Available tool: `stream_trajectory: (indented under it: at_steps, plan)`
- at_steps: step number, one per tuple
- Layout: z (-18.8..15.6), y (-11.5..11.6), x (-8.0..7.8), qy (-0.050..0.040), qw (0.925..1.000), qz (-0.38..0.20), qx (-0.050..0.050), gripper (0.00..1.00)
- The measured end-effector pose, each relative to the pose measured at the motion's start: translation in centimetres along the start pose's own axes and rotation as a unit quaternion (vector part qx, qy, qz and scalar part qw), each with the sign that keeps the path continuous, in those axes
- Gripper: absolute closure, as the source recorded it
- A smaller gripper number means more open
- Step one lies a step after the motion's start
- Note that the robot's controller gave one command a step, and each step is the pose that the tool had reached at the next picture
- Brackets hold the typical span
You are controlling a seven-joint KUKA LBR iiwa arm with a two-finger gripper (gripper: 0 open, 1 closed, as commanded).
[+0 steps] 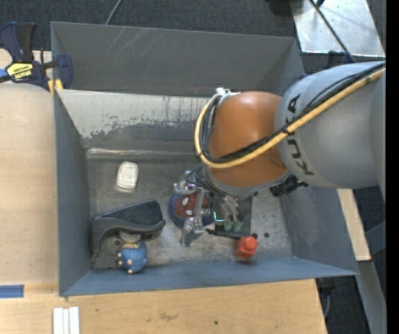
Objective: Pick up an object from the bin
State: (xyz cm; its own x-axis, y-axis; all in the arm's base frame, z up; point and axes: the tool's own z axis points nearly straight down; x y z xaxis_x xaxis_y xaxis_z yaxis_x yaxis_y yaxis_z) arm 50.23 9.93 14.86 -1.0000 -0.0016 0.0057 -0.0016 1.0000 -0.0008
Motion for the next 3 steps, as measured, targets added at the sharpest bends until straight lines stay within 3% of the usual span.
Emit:
stream_trajectory:
  at_steps: [1, 2, 3]
  plan:
    - [6.8, 10.2, -2.2, -0.0058, 0.9971, -0.076, -0.001, 0.00]
    - [6.7, 10.3, -2.3, -0.0078, 0.9971, -0.076, -0.002, 1.00]
    - [-5.9, 9.8, -2.9, -0.0049, 0.9980, -0.063, -0.001, 1.00]
